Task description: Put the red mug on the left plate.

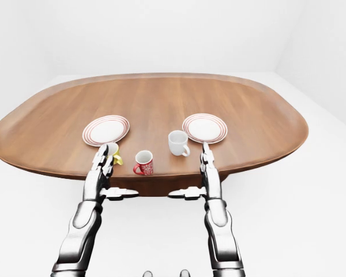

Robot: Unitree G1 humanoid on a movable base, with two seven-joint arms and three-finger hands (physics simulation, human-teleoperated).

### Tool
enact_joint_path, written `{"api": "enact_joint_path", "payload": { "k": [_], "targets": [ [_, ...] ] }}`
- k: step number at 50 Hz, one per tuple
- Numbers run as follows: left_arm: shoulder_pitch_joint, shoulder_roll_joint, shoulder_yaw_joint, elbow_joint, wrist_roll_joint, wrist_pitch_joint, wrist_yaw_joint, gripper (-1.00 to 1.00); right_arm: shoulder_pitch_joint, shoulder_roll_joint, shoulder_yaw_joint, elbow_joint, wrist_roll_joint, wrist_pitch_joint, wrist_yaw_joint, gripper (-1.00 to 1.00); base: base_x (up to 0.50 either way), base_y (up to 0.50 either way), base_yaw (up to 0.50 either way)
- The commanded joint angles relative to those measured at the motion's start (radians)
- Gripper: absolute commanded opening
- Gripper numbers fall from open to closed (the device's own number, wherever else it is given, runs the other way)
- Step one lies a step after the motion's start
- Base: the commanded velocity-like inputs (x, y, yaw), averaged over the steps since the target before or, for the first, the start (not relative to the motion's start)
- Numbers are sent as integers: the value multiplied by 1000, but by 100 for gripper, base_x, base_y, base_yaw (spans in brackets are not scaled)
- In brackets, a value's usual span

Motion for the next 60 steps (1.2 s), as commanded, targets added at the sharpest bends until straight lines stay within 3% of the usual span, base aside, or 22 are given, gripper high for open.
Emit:
{"api": "enact_joint_path", "payload": {
  "k": [1, 15, 16, 18, 19, 22, 23, 24, 25, 26, 28, 44, 60],
  "targets": [
    [5, 10, 26, -14, -27, 7, -29, 100, 63, -4, 3, -88, -18, -18, 30, 100, 0, 0, 0],
    [7, 10, 24, -17, -15, 8, -15, 100, 54, -3, -5, -72, -14, -13, 30, 100, 0, 0, 0],
    [20, 8, 24, -39, -8, 14, -4, 100, 56, -6, 1, -77, -38, 25, 20, 100, 0, 0, 0],
    [72, 5, 16, -122, 19, 22, 17, 100, 96, -8, 7, -126, -53, 56, 23, 100, 0, 0, 0],
    [112, 5, 10, -177, 37, 25, 21, 100, 136, -9, 13, -175, -43, 52, 45, 100, 0, 0, 0],
    [115, 3, 11, -181, 40, 25, 20, 100, 138, -8, 12, -179, -44, 52, 47, 100, 0, 0, 0],
    [455, -9, 4, -542, 44, -90, 14, 100, 418, -10, 68, -460, -64, -75, 63, 100, 0, 0, 0],
    [520, -21, 11, -583, 36, -90, 5, 100, 466, -13, 76, -488, -69, -80, 54, 100, 0, 0, 0],
    [524, -26, 13, -585, 37, -90, 0, 100, 469, -16, 78, -489, -68, -80, 50, 100, 0, 0, 0],
    [602, -35, 10, -620, 32, -90, -16, 100, 509, -13, 74, -507, -66, -80, 31, 100, 0, 0, 0],
    [652, -48, 1, -639, 44, -90, -23, 100, 536, -18, 72, -522, -54, -80, 21, 100, 0, 0, 0],
    [590, -44, -10, -609, 55, -90, -26, 100, 516, -19, 69, -506, -63, -80, 25, 100, 0, 0, 0],
    [590, -29, -27, -615, 53, -90, -15, 100, 508, -24, 73, -501, -70, -80, 10, 100, 0, 0, 0]
  ]
}}
